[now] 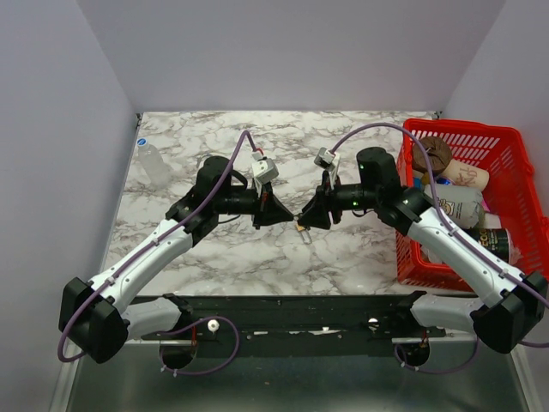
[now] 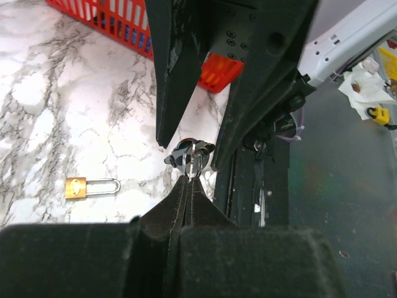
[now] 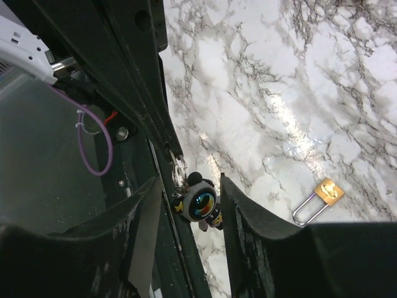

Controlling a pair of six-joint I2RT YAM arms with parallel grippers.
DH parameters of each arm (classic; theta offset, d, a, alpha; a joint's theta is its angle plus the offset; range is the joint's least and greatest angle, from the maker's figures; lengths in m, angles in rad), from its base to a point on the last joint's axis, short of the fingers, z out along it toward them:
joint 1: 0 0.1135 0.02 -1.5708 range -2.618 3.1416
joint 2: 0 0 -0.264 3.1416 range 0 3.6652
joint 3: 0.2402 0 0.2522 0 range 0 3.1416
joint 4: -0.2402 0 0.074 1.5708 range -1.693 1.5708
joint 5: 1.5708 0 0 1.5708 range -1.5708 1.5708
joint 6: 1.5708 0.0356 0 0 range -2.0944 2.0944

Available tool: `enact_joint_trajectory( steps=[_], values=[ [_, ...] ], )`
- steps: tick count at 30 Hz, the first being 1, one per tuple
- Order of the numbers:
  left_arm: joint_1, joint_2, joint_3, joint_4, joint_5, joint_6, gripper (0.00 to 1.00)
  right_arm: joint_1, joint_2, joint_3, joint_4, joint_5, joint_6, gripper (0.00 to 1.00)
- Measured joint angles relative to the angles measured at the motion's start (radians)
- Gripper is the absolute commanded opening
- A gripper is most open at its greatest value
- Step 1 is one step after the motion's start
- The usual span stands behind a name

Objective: Unlock with the key

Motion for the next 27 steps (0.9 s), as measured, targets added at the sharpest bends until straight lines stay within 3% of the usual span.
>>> enact_joint_trajectory(
  steps=[4, 7, 9, 10, 13, 14, 27],
  values=[
    [0.000, 0.000, 0.000, -0.007, -0.041, 0.008, 0.00, 0.000, 0.000, -0.016, 0.012, -0.006, -0.006, 0.65],
    [0.000, 0.000, 0.000, -0.008, -0.056, 0.007, 0.00, 0.000, 0.000, -0.035, 0.013, -0.014, -0.010, 0.62],
    [0.000, 0.000, 0.000, -0.007, -0.058, 0.007, 0.00, 0.000, 0.000, -0.046, 0.013, -0.020, -0.012, 0.49],
    [0.000, 0.000, 0.000, -0.007, -0.059, 0.006, 0.00, 0.000, 0.000, -0.050, 0.013, -0.021, -0.014, 0.34],
    [0.000, 0.000, 0.000, -0.001, -0.059, 0.002, 0.00, -0.001, 0.001, -0.056, 0.012, -0.017, -0.019, 0.06],
    [0.000, 0.000, 0.000, 0.001, -0.060, 0.002, 0.00, -0.001, 0.002, -0.056, 0.012, -0.010, -0.018, 0.02],
    [-0.010, 0.006, 0.018, -0.060, -0.189, 0.047, 0.00, 0.009, -0.011, -0.046, -0.043, 0.301, -0.023, 0.02]
  ],
)
